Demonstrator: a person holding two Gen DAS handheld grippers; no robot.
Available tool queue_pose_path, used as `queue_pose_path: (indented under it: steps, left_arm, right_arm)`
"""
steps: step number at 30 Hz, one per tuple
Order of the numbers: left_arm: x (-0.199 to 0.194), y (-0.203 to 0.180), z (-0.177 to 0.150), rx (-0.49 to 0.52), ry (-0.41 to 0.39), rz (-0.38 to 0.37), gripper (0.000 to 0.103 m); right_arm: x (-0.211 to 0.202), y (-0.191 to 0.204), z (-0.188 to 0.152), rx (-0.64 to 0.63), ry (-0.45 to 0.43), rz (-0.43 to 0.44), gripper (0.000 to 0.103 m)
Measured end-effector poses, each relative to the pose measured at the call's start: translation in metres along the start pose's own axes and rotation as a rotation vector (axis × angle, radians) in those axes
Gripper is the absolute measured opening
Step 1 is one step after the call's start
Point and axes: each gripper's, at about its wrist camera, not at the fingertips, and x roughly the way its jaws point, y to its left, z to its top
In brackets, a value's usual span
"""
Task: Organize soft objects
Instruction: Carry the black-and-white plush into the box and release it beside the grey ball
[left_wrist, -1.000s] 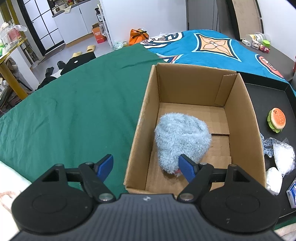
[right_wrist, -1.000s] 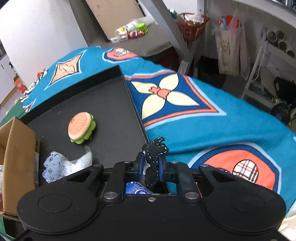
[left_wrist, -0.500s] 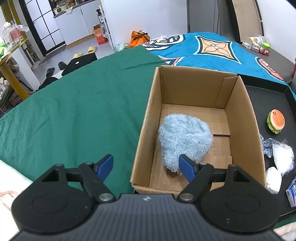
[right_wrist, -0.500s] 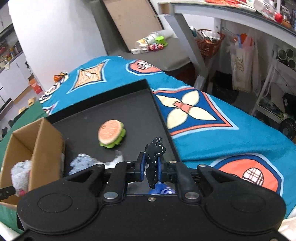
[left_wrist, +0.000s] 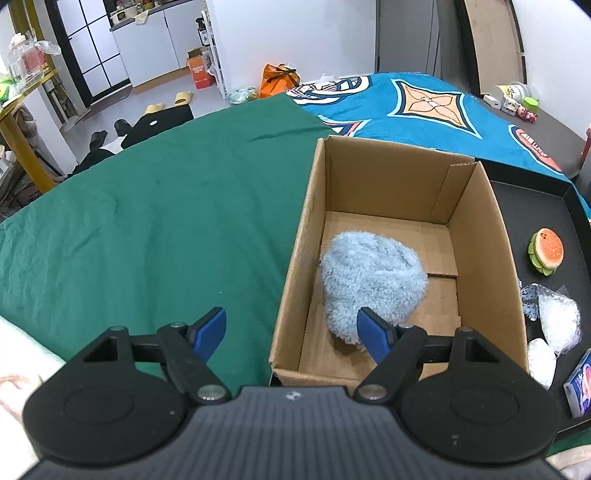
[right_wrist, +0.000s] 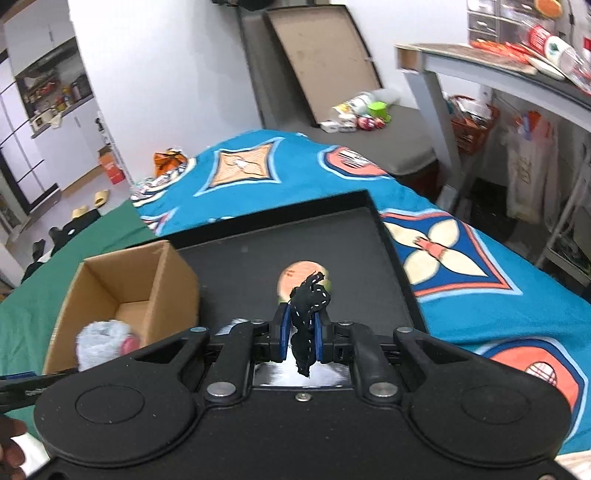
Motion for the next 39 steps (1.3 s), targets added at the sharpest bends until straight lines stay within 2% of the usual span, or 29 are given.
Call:
queue_pose_path:
  steps: [12,18,29,32,39]
  left_arm:
    - [-0.003,0.009,-0.001,-0.033,-0.035,-0.053,0.073]
    - [0.002,0.014,-0.002,-0.059,-0.03,-0.08,0.058]
    - [0.012,0.027,-0.002,-0.111,0.013,-0.129,0.017]
    - [0.012,0.029,-0.003,-0.118,0.013,-0.139,0.011]
    - [0.01,0.037,-0.006,-0.133,-0.001,-0.171,0.011]
  right_arm:
    - [-0.008,0.063,0.008,-0.086,-0.042,0.119,0.014]
    - [-0.008,0.091,0.011,-0.122,-0.055,0.157,0.014]
    - [-0.003,0.143,0.005,-0.216,-0.048,0.206,0.014]
    - [-0.003,0.156,0.003,-0.247,-0.049,0.232,0.014]
    - [0.002,0.181,0.001,-0.304,-0.04,0.272,0.014]
